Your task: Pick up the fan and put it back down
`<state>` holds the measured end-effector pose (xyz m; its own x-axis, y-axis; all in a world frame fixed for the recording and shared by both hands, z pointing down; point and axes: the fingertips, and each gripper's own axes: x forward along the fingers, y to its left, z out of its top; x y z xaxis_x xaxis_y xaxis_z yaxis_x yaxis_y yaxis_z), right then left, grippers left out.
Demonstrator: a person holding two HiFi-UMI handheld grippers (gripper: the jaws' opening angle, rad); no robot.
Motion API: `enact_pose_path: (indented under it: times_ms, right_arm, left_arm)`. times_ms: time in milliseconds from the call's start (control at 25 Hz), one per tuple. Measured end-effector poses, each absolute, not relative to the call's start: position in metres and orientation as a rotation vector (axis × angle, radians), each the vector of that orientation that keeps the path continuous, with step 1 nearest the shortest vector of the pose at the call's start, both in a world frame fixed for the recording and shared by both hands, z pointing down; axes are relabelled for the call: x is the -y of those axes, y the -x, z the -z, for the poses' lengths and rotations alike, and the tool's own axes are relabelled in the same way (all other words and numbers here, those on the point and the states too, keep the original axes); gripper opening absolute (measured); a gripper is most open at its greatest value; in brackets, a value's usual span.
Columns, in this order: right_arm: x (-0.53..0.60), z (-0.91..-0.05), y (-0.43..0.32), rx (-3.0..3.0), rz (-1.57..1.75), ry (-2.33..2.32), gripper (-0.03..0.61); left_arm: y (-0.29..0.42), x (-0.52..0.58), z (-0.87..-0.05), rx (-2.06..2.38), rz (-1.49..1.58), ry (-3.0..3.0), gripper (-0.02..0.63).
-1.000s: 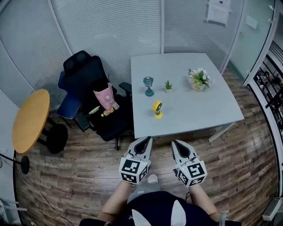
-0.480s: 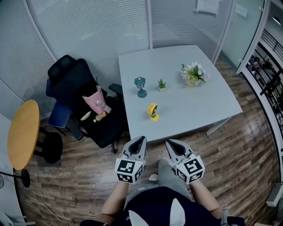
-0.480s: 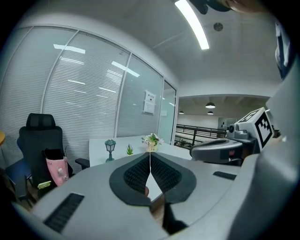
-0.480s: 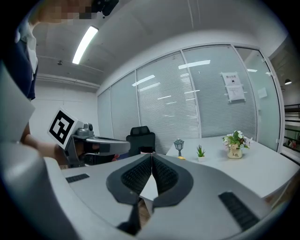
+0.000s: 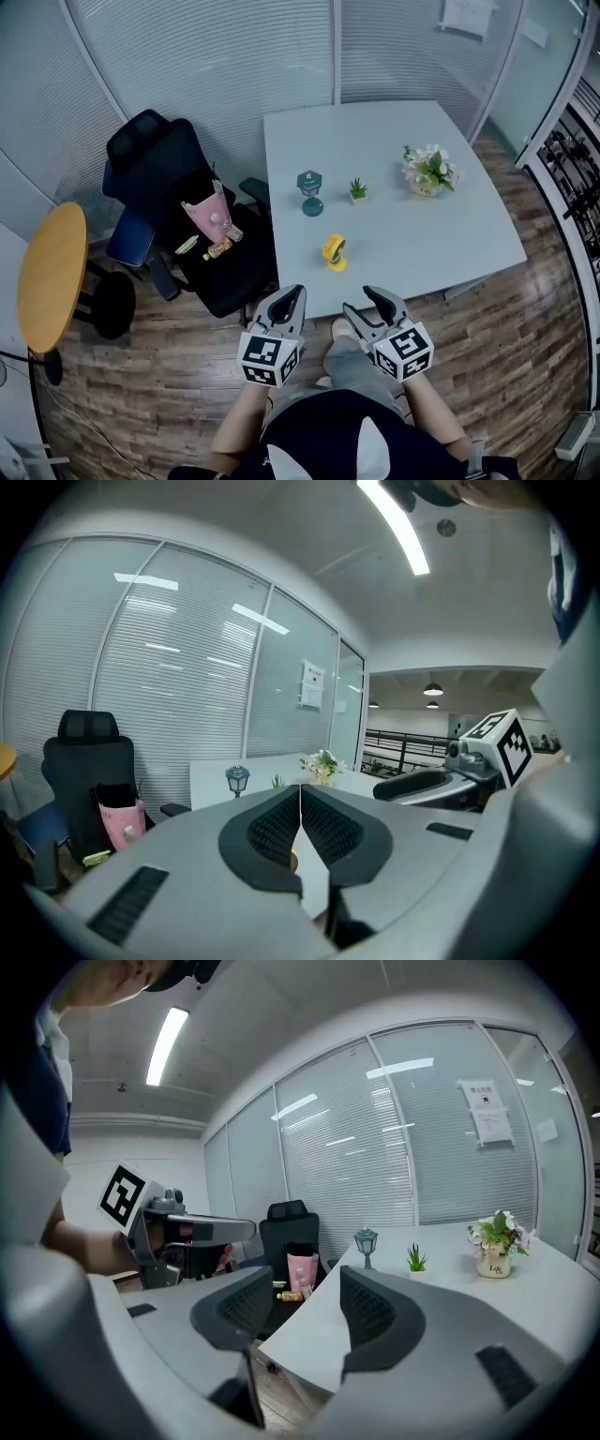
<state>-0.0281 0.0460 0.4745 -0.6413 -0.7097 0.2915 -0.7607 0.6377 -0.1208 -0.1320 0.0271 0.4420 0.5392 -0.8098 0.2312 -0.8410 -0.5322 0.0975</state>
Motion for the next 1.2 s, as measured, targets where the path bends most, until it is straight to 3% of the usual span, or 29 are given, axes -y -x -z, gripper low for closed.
enact_pose_path:
  times_ms: [320, 1200]
  right_arm:
    - [0.0, -0.499, 0.032, 2.6, -0.376, -1.102, 0.276]
    - [0.082, -0.634, 0.032, 2.374, -0.491, -0.954, 0.275]
  left_arm:
    - [0.135, 0.018, -0.443, 1.441, -0.264, -2.557, 0.021]
    - [0.164, 0.09, -0.468, 1.543, -0.335, -2.389, 0.021]
